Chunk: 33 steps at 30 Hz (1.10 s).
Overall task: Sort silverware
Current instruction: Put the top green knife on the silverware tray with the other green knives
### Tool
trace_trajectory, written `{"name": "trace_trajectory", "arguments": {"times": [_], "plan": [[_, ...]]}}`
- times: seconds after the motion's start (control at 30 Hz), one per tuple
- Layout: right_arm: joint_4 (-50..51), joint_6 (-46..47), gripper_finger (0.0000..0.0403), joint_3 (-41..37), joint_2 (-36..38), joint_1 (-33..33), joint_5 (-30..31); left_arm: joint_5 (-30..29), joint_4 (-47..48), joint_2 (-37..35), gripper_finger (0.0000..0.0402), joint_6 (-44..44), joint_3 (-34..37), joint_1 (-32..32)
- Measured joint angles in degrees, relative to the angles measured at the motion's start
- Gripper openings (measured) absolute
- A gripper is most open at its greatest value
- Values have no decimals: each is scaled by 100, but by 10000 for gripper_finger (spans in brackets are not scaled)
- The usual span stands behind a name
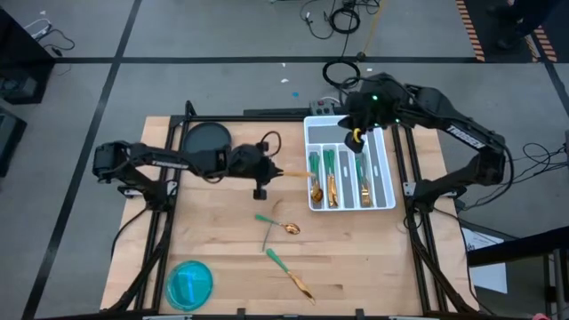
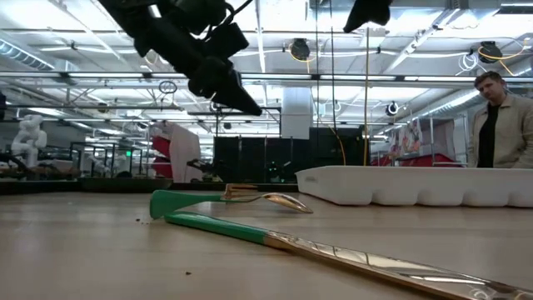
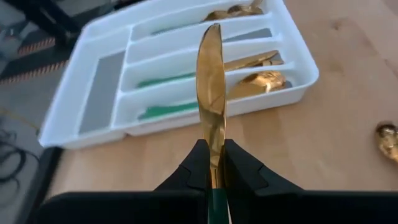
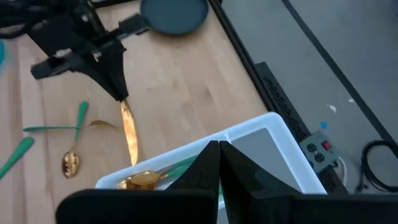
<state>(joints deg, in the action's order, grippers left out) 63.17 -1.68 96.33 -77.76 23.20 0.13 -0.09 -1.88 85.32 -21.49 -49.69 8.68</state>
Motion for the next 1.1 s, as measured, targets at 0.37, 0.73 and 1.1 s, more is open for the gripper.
{"name": "trace_trajectory", "arguments": {"times": [0.37,0.73,1.1], "plan": [[65,299,0,0,183,-223,134,721,411,13,26,-1724,-743,601],[213,471,0,0,203,-343,280,1075,892,680,26,-2789,-1530,663],[381,597,0,0,300,-345,318,1537,1255,1232,26,-4054,-2447,670]]}}
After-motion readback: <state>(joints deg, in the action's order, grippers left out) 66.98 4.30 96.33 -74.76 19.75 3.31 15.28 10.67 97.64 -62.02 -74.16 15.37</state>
